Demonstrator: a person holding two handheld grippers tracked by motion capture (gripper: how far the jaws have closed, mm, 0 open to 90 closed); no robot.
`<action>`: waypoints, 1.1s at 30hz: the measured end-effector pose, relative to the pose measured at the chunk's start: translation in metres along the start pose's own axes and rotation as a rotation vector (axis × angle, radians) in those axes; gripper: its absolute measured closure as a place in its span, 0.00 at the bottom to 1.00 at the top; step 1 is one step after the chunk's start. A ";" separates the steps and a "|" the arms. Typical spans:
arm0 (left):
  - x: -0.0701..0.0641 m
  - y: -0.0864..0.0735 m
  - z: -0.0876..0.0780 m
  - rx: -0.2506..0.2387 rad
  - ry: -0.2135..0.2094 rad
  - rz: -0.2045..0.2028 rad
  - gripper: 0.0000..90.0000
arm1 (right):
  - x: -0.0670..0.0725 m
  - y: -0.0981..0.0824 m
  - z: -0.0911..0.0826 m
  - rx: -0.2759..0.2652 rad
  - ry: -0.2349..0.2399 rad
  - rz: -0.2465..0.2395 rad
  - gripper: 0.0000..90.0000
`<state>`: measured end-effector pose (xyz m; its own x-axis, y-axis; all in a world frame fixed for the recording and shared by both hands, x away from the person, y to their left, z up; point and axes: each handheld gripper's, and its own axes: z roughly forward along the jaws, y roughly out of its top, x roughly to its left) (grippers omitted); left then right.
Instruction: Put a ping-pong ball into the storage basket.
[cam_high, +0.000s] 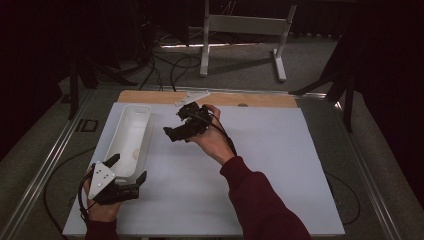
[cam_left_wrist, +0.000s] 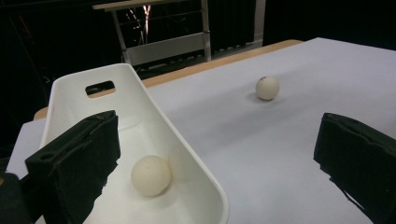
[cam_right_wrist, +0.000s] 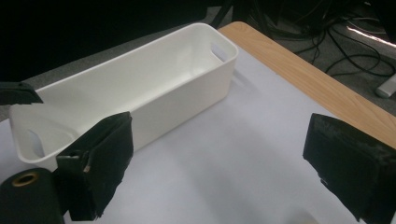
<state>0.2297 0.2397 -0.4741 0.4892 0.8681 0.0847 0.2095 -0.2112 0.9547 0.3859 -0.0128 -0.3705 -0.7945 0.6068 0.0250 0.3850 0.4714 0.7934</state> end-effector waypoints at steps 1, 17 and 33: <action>0.000 0.000 0.000 0.000 0.000 0.000 0.01 | -0.001 -0.001 0.000 0.001 -0.001 0.004 0.09; 0.000 0.000 0.000 0.003 0.000 0.001 0.01 | -0.011 -0.009 -0.001 0.015 -0.021 0.013 0.09; 0.000 0.000 0.000 0.005 0.000 0.001 0.01 | -0.026 -0.019 -0.002 0.031 -0.043 0.042 0.09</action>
<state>0.2298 0.2394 -0.4745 0.4895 0.8678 0.0854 0.2132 -0.2141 0.9533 0.3980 -0.0384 -0.3854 -0.7567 0.6530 0.0309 0.4321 0.4641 0.7733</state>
